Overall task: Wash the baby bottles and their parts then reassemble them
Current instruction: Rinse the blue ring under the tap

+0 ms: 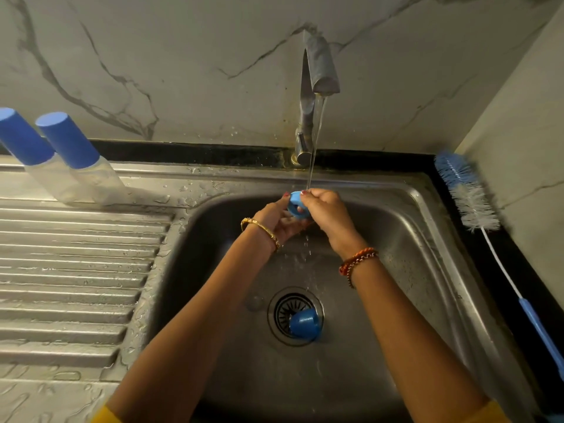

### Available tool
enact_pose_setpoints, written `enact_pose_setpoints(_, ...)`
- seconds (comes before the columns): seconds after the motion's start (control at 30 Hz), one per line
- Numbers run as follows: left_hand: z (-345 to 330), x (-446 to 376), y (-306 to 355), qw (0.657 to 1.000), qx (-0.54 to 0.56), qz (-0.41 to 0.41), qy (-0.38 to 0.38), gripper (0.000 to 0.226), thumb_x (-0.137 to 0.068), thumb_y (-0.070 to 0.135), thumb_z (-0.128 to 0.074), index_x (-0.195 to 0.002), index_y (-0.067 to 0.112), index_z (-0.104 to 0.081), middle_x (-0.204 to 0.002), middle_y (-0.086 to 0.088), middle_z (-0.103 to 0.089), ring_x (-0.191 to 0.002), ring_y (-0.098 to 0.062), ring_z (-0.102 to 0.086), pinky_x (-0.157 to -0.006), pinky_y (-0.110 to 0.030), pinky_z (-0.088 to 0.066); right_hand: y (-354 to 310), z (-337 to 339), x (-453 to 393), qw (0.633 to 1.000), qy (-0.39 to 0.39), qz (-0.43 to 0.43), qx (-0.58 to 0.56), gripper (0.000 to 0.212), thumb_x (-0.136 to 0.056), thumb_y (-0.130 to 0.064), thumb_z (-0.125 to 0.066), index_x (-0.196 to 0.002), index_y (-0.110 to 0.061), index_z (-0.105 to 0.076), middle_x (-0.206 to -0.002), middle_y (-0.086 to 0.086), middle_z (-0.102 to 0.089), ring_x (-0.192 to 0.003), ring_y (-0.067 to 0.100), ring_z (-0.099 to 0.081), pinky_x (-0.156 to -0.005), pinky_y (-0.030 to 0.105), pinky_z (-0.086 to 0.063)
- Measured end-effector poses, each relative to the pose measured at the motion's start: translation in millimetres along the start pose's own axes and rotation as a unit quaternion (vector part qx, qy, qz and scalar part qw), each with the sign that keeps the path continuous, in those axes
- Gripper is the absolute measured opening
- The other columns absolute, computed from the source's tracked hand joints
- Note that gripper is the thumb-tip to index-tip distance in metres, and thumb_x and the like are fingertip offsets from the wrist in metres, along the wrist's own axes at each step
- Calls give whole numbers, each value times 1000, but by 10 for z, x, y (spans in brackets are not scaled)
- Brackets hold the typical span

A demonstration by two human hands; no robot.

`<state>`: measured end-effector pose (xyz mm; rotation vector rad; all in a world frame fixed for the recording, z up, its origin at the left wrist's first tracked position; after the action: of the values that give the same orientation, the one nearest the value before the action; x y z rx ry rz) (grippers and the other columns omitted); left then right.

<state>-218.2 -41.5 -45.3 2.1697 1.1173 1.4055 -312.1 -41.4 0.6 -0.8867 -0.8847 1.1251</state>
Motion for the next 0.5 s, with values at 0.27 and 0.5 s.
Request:
enact_pose_setpoints(0.27,-149,31,-12,997,45,-6,-60,27,-95,26,-47,-84,4,-58,-58,-6,-64,-43,-12,-62,-47,-18,-52,-179,120,48,992,42,118,29,23,-90,-23,-57,-99,-6,-68,-96,1,-61,-89,9,-56,-76,21,-46)
enact_pose_setpoints(0.5,-150,35,33,991,1,-103,-81,18,-90,5,-54,-107,0,-60,-90,-11,-62,-76,-13,-62,-64,-17,-55,283,231,229,990,40,14,-138,28,-95,-9,-46,-120,-13,-58,-112,1,-55,-87,-2,-50,-72,6,-42)
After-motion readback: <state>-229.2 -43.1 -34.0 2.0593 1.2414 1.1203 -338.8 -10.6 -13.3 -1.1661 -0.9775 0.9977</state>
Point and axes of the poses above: each hand's wrist, its own x-axis away from the middle knuckle, its own z-axis out of the back of the hand, y = z × x, the point moved 8 cm from there along -x, towards the middle knuckle
